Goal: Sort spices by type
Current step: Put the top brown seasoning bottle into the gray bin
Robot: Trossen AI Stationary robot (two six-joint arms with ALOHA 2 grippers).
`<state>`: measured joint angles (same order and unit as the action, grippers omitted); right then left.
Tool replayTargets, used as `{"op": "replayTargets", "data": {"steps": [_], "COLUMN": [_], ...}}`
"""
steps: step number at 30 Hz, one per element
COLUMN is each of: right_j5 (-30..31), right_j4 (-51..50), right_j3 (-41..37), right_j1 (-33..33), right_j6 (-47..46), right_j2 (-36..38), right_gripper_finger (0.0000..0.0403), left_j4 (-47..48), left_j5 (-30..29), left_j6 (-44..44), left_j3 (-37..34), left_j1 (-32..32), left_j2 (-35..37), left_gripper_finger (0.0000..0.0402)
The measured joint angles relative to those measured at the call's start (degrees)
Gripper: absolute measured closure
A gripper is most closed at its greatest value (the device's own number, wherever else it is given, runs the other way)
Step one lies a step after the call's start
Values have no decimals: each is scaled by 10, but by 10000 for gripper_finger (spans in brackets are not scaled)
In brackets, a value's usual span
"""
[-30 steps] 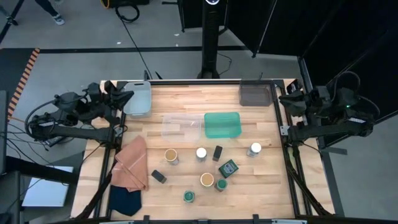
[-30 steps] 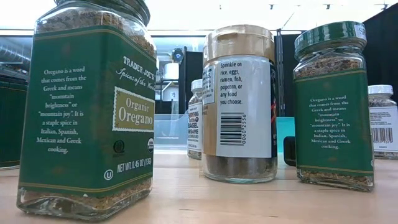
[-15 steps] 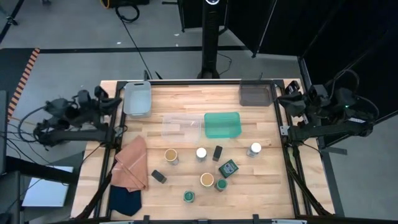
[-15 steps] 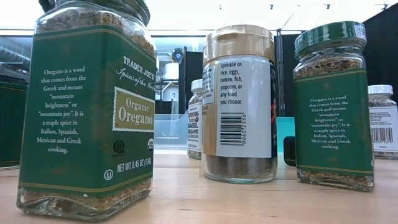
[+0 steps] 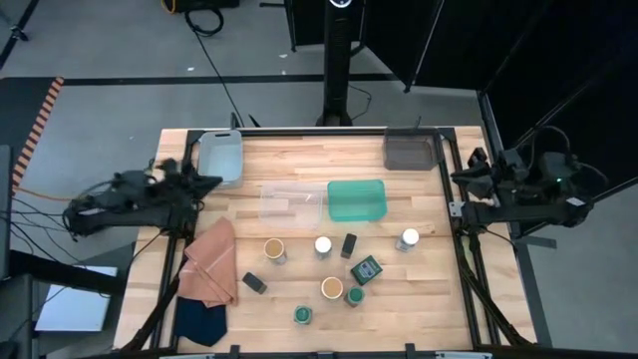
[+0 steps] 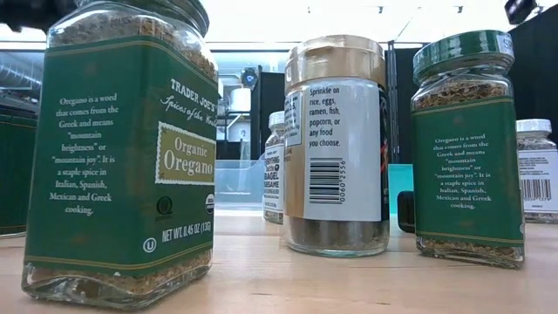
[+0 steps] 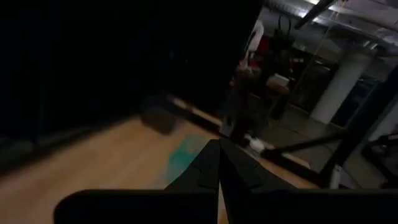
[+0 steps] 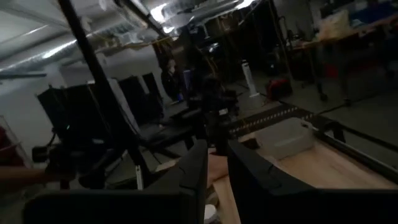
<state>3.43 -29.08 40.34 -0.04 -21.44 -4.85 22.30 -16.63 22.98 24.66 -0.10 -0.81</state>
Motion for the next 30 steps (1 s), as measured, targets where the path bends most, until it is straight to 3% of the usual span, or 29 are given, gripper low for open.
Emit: {"op": "replayTargets", "data": {"steps": [9,18,22,30], "right_j5": [4,-52,-61,-65], "right_j4": [82,183,220,217], "right_j3": [-156,-271,-274,-260], "right_j1": [-1,0,4,4], "right_j6": [-102,-175,-151,-96], "right_j2": [36,36,32,27], "right_gripper_finger": [331,331,331,331], "left_j4": [-200,-245,-228,9], "left_j5": [103,168,190,211], "left_j6": [137,203,189,117], "left_j3": [-172,-177,-109,151], "left_j1": [0,-1,-18,-62], "left_j2": [-17,-132,-204,-407], "left_gripper_finger": [390,390,390,390]}}
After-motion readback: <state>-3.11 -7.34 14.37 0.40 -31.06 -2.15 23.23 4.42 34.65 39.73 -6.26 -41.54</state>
